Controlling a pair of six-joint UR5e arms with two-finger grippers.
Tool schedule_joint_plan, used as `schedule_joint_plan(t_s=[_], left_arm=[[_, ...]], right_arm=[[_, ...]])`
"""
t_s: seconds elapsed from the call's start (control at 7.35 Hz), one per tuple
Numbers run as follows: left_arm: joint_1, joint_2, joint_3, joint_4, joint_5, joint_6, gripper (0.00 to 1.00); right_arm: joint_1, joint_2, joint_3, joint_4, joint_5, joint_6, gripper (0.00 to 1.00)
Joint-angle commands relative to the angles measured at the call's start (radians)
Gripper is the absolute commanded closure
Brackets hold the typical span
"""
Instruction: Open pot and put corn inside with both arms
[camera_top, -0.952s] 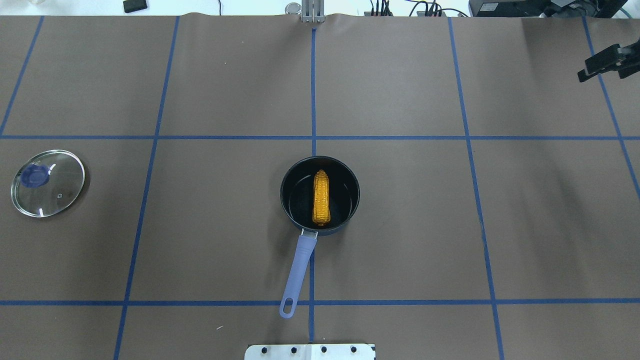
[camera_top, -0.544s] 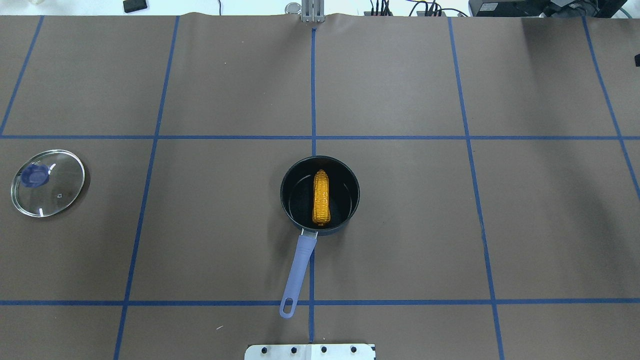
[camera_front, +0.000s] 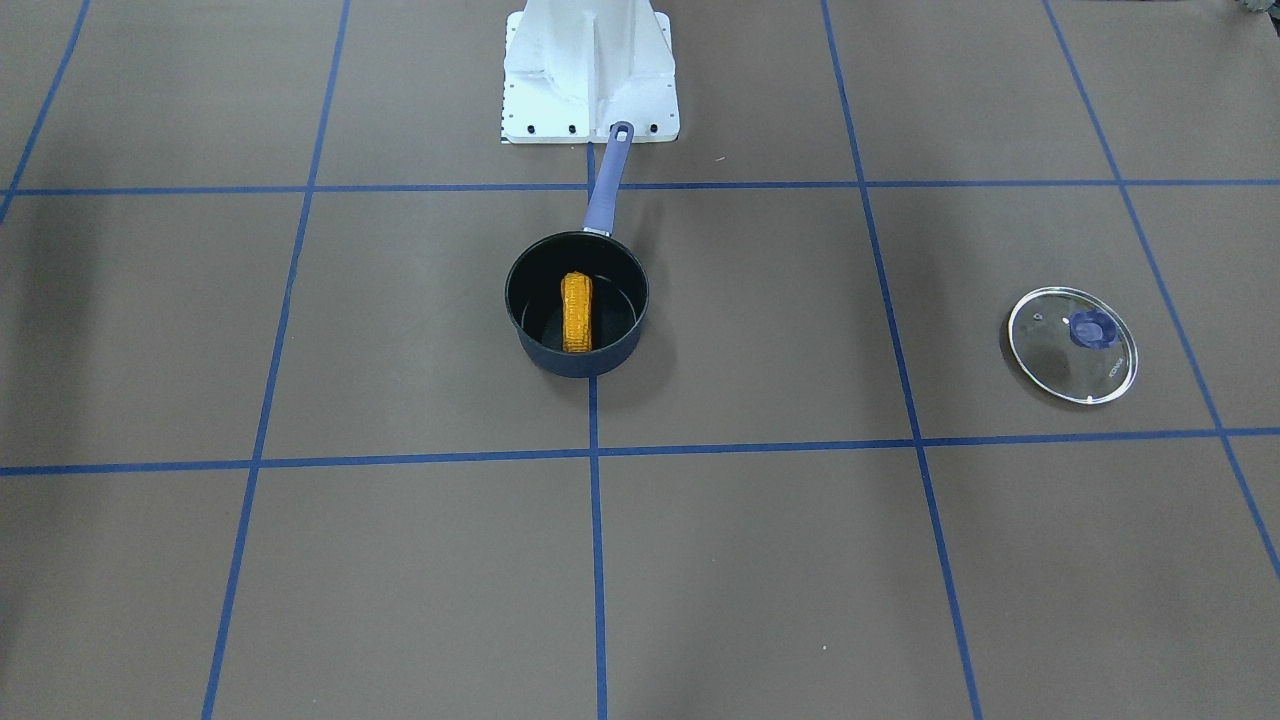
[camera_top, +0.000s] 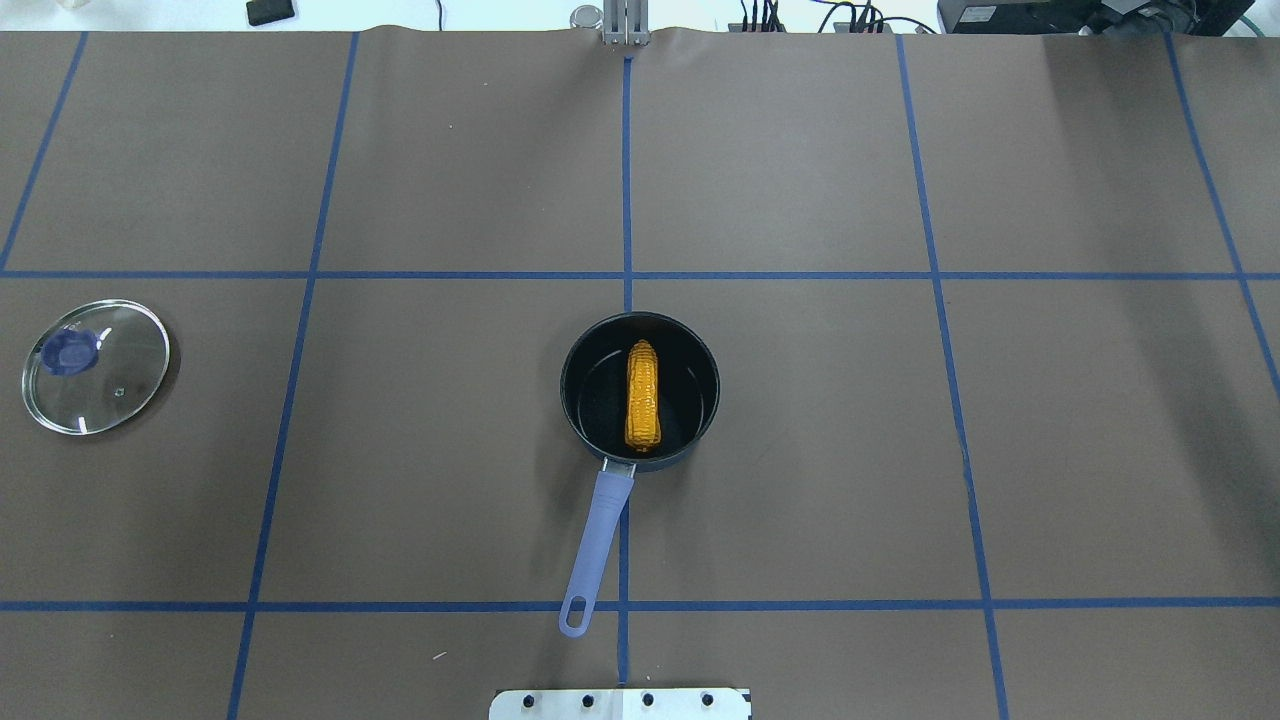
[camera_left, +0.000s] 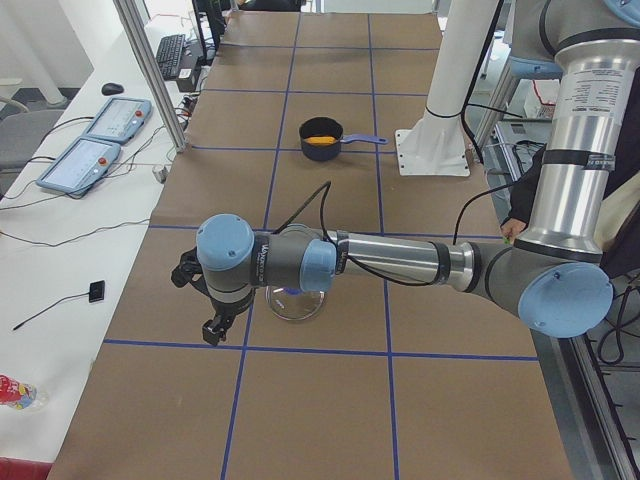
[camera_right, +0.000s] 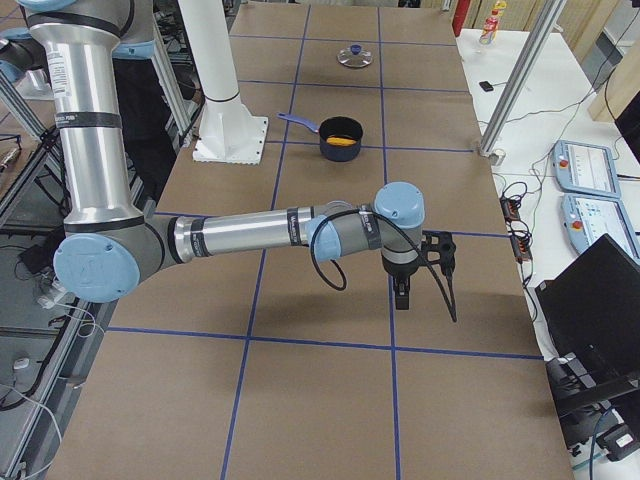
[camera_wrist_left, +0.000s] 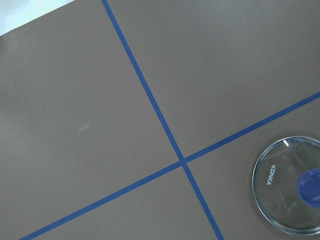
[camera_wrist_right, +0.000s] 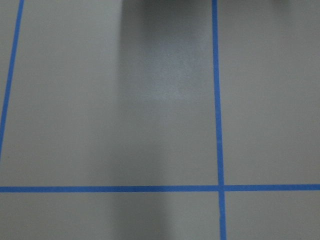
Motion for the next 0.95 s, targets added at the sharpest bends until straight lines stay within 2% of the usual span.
schedule_joint_plan(t_s=[0.0,0.82], left_arm=[[0.001,0.003,-0.008,-0.003,0.004,-0.001,0.02],[0.002,0.058,-0.007,-0.032,0.004,0.006,0.02]], right_arm=[[0.012,-0.001,-0.032,0.001,-0.005,-0.008,0.00],[0.018,-0.010,-0.045,0.003,-0.002,-0.005,0.00]])
